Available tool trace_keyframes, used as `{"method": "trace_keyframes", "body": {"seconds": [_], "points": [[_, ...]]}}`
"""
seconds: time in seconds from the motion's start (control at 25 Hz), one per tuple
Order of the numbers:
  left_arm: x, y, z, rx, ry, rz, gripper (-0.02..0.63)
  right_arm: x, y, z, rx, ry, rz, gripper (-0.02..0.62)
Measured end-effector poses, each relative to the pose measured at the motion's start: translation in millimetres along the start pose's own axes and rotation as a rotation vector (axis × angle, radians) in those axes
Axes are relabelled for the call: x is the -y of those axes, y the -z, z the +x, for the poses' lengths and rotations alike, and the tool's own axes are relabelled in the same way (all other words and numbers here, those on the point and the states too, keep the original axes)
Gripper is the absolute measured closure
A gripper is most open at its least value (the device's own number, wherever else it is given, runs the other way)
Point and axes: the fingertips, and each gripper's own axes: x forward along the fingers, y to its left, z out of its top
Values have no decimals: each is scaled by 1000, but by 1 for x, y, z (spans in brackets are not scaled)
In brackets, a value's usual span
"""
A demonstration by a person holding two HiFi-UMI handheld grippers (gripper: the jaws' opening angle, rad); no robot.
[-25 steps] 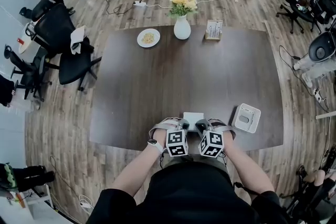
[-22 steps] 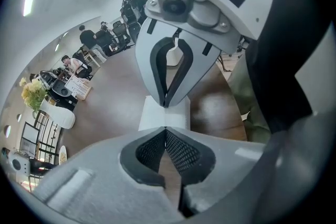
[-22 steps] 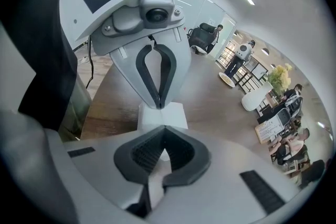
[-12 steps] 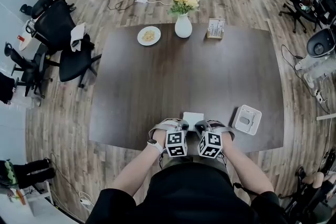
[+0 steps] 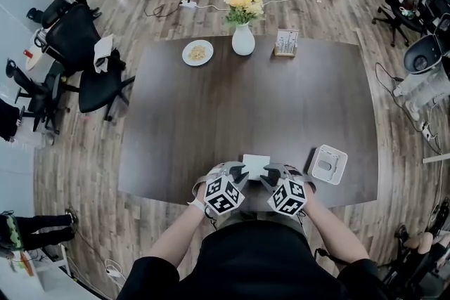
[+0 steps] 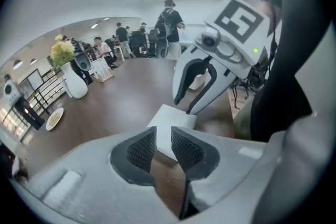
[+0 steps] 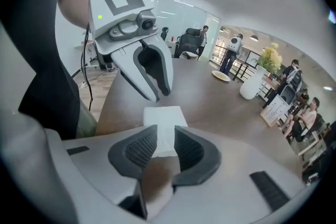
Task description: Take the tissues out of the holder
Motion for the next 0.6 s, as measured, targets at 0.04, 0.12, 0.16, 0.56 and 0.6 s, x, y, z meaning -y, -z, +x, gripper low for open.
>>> {"method": "trace_keyframes", "body": {"seconds": [0.04,0.12,0.16,0.56,0.6], "points": [[-3,-4,-8,36,-8,-55,537,3,-3,-7,25,16,27,495],[-7,-11,-25,107,-17,-156,537,11,-11,-21,71,40,99,495],[-9,-14,-33,141,-20,-201,537,14,-14,-27,88,49,144,495],[-19,-59,-103,447,-104,-503,538,48,-43,-109,389,101,758,581],[-18,-63,-108,463,-108,-510,538,49,-43,-117,414,122,805,586]]}}
